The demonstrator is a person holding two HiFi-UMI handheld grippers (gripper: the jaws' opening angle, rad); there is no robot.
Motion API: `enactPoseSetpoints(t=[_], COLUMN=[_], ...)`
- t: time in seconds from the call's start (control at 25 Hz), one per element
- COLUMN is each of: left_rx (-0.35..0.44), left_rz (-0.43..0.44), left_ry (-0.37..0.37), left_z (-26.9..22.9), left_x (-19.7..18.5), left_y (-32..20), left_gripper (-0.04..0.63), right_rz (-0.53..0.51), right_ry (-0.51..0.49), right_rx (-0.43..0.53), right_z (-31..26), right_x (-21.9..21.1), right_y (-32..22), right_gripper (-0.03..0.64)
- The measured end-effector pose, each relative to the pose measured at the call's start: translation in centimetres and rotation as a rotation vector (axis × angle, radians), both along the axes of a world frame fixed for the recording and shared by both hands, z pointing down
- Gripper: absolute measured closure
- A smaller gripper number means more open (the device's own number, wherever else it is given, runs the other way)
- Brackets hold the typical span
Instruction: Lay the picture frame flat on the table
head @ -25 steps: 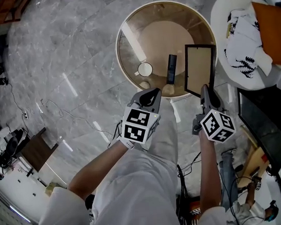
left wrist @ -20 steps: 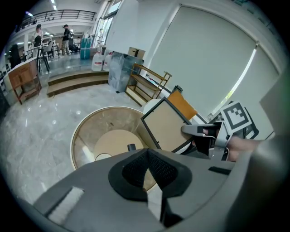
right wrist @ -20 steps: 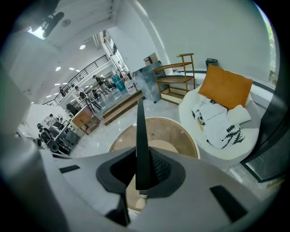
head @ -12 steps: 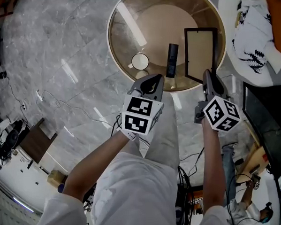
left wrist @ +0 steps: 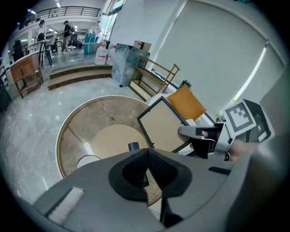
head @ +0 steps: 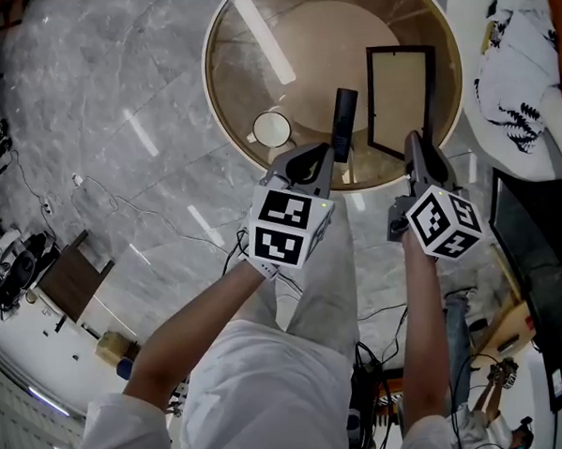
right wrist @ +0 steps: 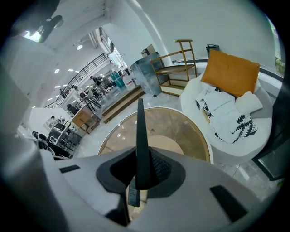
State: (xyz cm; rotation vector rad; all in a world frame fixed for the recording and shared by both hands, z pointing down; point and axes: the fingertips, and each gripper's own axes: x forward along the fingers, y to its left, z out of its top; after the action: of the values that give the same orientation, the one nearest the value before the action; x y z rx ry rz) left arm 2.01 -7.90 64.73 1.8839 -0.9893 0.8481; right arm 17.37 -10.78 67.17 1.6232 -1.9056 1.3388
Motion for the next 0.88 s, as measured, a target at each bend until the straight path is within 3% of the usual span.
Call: enactPoseSetpoints(t=[0.68,0.88], left_rx=[-0.034,-0.035], left_rz=[0.030,0.043], left_ry=[-0.016,-0.028], left_z=[4.5,5.0], left_x=[2.3,2.2], left_y=[-0.6,-0.4], left_gripper=[0.591,0.591], right_rz=[-0.026,-0.035], right_ry=[-0.091,-0.076], right_rx=[0.019,0.024], right_z=[5.4,6.1], right_x=[0.1,0.2], right_y=[-1.4,-1.2], right_gripper=[0.577,0.577])
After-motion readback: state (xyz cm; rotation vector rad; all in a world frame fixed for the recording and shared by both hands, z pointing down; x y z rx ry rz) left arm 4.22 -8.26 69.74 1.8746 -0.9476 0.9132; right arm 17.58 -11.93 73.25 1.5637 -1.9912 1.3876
